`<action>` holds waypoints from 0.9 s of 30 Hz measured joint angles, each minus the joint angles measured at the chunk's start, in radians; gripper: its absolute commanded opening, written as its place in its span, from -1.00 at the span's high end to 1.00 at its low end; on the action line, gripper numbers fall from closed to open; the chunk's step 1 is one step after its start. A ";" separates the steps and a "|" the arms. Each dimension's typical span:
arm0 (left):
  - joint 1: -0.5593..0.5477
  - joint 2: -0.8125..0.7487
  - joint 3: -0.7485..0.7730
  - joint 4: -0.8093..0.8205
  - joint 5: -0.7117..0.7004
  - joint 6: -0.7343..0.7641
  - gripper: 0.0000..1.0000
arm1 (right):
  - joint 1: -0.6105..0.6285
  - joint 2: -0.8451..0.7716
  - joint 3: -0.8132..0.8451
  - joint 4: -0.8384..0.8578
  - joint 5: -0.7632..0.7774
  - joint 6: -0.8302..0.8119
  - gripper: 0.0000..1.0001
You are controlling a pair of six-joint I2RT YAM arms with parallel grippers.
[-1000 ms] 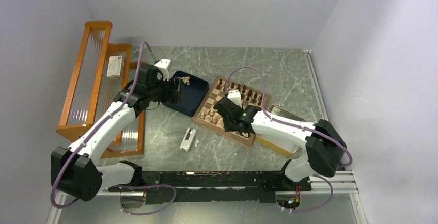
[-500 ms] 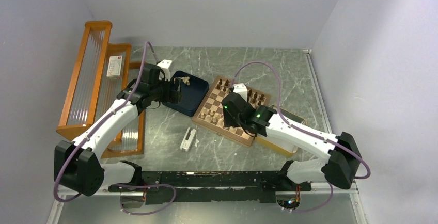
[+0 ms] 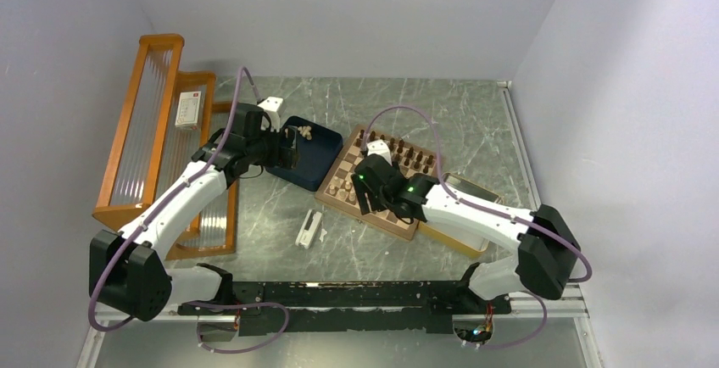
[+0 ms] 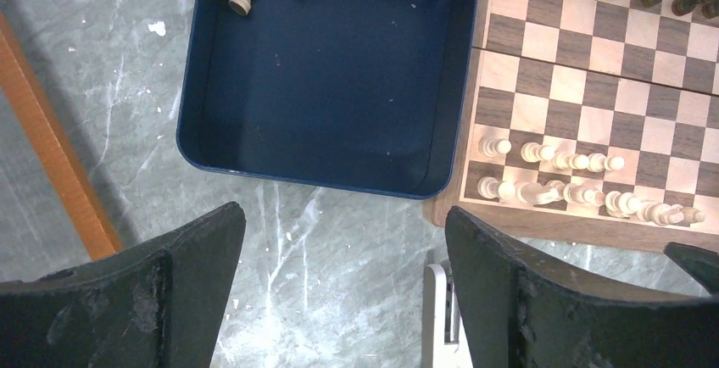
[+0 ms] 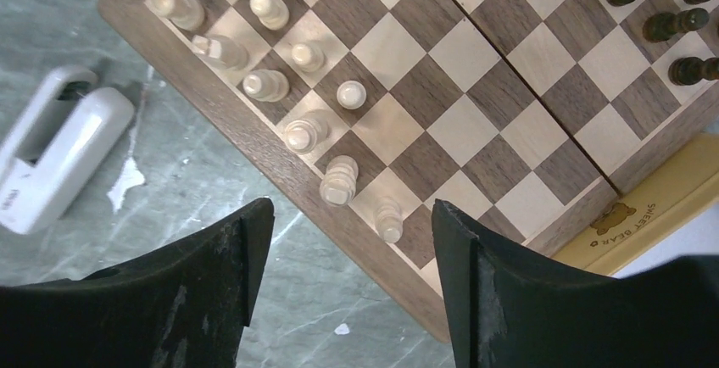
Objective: Set up the chess pieces on the board
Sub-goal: Adjust the chess piece on the chessboard.
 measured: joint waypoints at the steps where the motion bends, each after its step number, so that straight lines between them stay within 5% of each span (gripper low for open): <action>1: 0.000 -0.001 0.000 0.000 0.000 0.002 -0.84 | 0.000 0.012 0.000 0.001 0.000 -0.008 -0.47; 27: 0.000 -0.051 -0.035 0.006 0.000 0.010 -0.87 | 0.000 0.108 -0.023 0.039 0.011 -0.142 -0.51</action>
